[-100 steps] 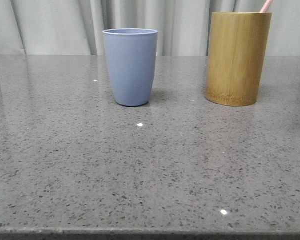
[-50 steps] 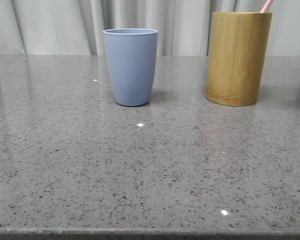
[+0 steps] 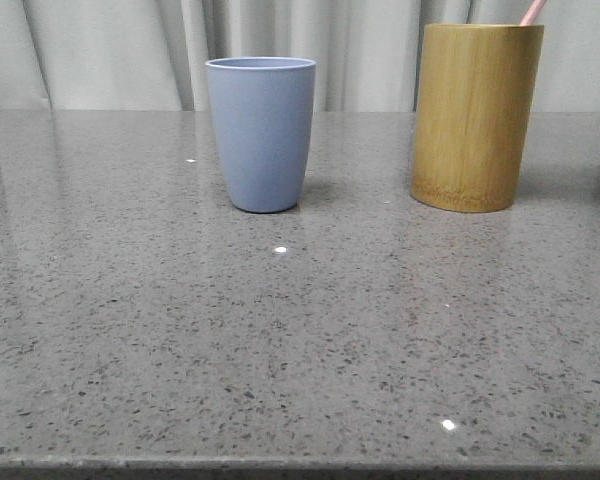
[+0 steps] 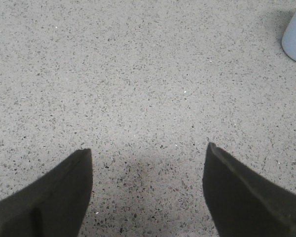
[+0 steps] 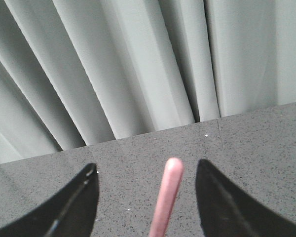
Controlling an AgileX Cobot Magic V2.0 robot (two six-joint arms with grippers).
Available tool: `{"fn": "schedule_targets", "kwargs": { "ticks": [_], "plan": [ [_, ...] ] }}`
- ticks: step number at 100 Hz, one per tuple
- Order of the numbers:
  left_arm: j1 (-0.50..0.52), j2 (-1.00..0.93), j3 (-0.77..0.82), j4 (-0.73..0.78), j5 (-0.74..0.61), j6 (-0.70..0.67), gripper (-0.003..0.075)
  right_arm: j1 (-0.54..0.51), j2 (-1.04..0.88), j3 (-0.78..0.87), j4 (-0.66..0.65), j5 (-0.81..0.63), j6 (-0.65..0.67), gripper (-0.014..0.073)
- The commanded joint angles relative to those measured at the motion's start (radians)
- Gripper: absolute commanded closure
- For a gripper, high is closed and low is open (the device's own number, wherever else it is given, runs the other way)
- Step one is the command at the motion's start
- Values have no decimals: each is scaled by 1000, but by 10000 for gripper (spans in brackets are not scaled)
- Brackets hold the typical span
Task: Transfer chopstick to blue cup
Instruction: 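Grasp the pink chopstick with the right gripper and lift it out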
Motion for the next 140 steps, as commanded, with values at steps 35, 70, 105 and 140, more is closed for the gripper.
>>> {"fn": "schedule_targets", "kwargs": {
  "ticks": [35,70,105,140],
  "plan": [
    [3,-2,-25,-17,-63,-2,257,3,-24,-39,-4,-70,1,335],
    [3,-2,-25,-17,-63,-2,257,3,-24,-39,-4,-68,2,403],
    [3,-2,-25,-17,-63,-2,257,3,-26,-40,-4,-55,2,417],
    [3,-2,-25,-17,-63,-2,257,3,-27,-42,-4,-49,2,602]
  ]
}}
